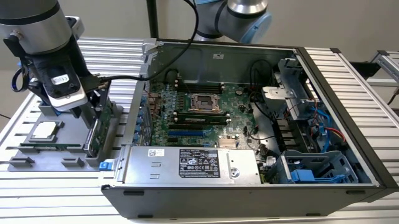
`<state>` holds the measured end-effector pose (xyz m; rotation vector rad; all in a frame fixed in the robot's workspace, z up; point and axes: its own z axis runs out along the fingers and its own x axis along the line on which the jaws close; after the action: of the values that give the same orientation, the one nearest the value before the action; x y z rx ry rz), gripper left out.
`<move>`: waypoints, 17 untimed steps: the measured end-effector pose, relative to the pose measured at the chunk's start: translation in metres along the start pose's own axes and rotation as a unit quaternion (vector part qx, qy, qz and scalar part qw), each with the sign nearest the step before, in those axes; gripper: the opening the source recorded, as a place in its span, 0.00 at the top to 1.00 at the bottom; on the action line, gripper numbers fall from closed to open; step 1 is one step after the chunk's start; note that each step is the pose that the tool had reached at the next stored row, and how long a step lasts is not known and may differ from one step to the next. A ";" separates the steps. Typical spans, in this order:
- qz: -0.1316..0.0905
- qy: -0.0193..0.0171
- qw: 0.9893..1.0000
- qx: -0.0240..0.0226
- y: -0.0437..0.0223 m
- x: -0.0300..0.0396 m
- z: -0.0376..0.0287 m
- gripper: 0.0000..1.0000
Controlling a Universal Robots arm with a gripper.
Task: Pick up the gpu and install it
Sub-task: 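Pick up the gpu and move the gpu toward the slot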
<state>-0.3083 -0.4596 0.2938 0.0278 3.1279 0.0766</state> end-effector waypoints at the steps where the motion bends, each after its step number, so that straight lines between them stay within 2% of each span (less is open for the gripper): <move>1: 0.000 0.000 1.000 0.000 0.0000 0.0000 0.0012 0.00; 17: 0.000 0.000 1.000 0.000 0.0012 0.0006 0.0233 0.00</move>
<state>-0.3086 -0.4572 0.2705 0.0278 3.1279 0.0766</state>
